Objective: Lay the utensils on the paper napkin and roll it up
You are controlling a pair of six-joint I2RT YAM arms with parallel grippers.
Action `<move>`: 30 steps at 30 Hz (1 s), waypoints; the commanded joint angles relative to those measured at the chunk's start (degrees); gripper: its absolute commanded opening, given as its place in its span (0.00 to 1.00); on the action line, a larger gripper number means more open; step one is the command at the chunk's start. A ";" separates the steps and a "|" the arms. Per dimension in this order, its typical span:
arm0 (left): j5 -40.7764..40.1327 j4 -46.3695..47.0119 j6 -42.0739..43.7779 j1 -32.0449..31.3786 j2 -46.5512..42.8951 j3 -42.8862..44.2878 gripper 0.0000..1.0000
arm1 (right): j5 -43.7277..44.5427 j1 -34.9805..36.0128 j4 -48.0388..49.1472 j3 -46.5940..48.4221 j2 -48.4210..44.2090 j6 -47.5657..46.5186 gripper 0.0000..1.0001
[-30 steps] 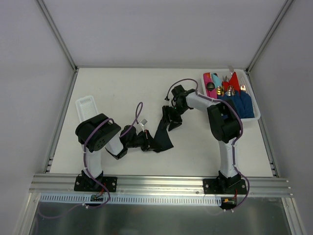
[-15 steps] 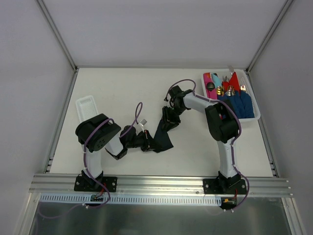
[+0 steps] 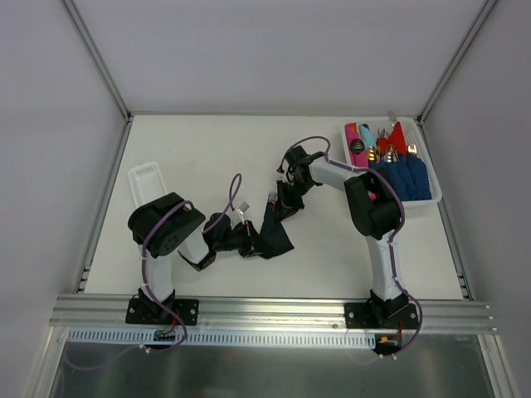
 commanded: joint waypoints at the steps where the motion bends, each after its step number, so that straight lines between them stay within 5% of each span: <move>1: -3.69 -5.49 2.54 0.34 2.77 -2.22 0.01 | 3.26 0.55 0.88 -0.58 3.42 -0.89 0.05; 7: -3.51 -4.79 2.71 0.43 1.63 -2.75 0.02 | -0.08 0.11 4.83 -2.68 0.09 -2.21 0.00; 14: -2.64 -5.22 4.64 1.57 -9.25 -5.21 0.21 | -6.15 -0.94 12.39 -5.67 -6.07 -4.84 0.00; 21: -7.02 -30.37 13.68 2.80 -33.94 -3.02 0.45 | -11.15 -1.21 18.19 -7.96 -9.23 -5.55 0.00; 25: -9.14 -42.83 16.33 9.71 -47.21 -1.61 0.66 | -12.92 -1.30 21.27 -9.19 -10.20 -5.90 0.00; 30: -6.94 -50.30 18.26 16.16 -52.77 -0.12 0.80 | -15.29 -1.21 23.56 -10.24 -11.08 -5.90 0.00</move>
